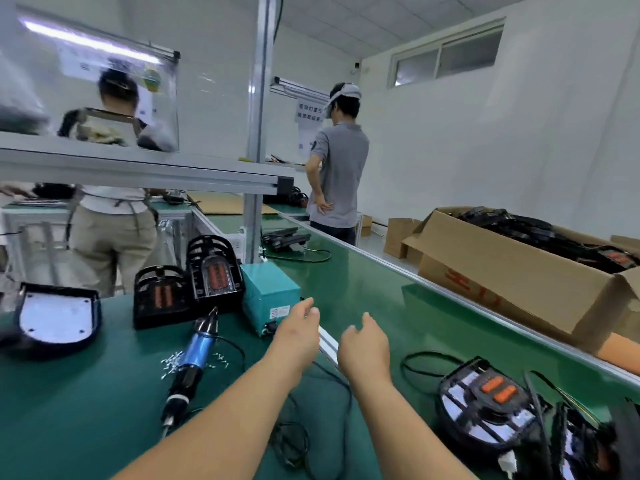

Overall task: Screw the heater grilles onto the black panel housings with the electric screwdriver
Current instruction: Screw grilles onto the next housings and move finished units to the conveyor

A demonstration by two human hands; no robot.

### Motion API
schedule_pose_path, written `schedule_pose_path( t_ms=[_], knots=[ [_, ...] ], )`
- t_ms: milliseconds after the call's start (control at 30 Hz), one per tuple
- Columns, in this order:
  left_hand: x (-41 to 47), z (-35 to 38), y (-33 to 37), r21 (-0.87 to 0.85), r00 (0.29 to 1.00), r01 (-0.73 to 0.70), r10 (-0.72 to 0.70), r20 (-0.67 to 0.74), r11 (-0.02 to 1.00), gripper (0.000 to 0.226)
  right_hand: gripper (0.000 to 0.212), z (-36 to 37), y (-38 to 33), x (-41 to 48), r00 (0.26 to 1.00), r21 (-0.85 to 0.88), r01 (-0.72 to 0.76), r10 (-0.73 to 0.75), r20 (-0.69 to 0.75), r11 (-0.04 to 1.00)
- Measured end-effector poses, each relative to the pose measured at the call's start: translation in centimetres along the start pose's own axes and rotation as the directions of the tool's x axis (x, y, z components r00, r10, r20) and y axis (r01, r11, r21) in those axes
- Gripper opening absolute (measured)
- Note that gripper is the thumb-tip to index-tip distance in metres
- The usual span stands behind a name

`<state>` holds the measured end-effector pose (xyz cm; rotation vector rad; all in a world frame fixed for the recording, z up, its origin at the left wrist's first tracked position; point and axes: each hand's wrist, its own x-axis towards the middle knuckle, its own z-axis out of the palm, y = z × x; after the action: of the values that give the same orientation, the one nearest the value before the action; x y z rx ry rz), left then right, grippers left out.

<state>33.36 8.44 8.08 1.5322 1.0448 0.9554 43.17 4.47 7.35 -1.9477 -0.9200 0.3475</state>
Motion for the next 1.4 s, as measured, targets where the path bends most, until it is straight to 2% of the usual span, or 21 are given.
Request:
schedule_pose_path(
  t_ms=[100,200,400,500,667,967,1133,1300,1400],
  knots=[
    [0.0,-4.2,-0.9,-0.021,0.993,0.013,-0.015,-0.115,1.000,0.043,0.046,3.3,-2.6,-0.8,0.994,0.026,0.074,-0.075,0.075,0.997],
    [-0.3,-7.9,-1.7,-0.035,0.976,0.029,-0.036,-0.213,0.999,0.042,0.034,6.5,-4.7,-1.7,0.976,0.058,0.156,-0.163,0.147,0.986],
    [-2.0,-14.1,-3.3,-0.070,0.927,0.075,-0.095,-0.362,0.995,0.042,0.051,11.9,-8.5,-4.0,0.912,0.093,0.236,-0.254,0.321,0.967],
    [-3.1,-16.9,-4.2,-0.085,0.894,0.108,-0.135,-0.428,0.990,0.043,0.053,14.4,-10.1,-5.2,0.878,0.112,0.267,-0.290,0.382,0.957],
    [-4.4,-21.1,-6.2,-0.124,0.830,0.153,-0.196,-0.522,0.980,0.044,0.048,18.6,-12.3,-7.7,0.825,0.144,0.271,-0.306,0.474,0.952],
    [-4.2,-26.5,-9.4,-0.190,0.728,0.192,-0.269,-0.631,0.963,0.048,0.052,25.2,-14.8,-10.2,0.753,0.177,0.251,-0.307,0.583,0.952],
    [-3.0,-28.5,-10.6,-0.227,0.691,0.176,-0.285,-0.665,0.958,0.050,0.050,28.5,-15.6,-10.1,0.756,0.141,0.207,-0.250,0.605,0.968],
    [-1.5,-30.4,-12.0,-0.284,0.587,0.187,-0.339,-0.735,0.940,0.053,0.048,30.8,-15.7,-10.4,0.759,0.157,0.094,-0.173,0.628,0.983],
    [-0.7,-31.2,-12.6,-0.312,0.569,0.182,-0.358,-0.740,0.933,0.056,0.045,31.5,-15.7,-10.8,0.763,0.207,0.029,-0.155,0.627,0.978]
  ],
)
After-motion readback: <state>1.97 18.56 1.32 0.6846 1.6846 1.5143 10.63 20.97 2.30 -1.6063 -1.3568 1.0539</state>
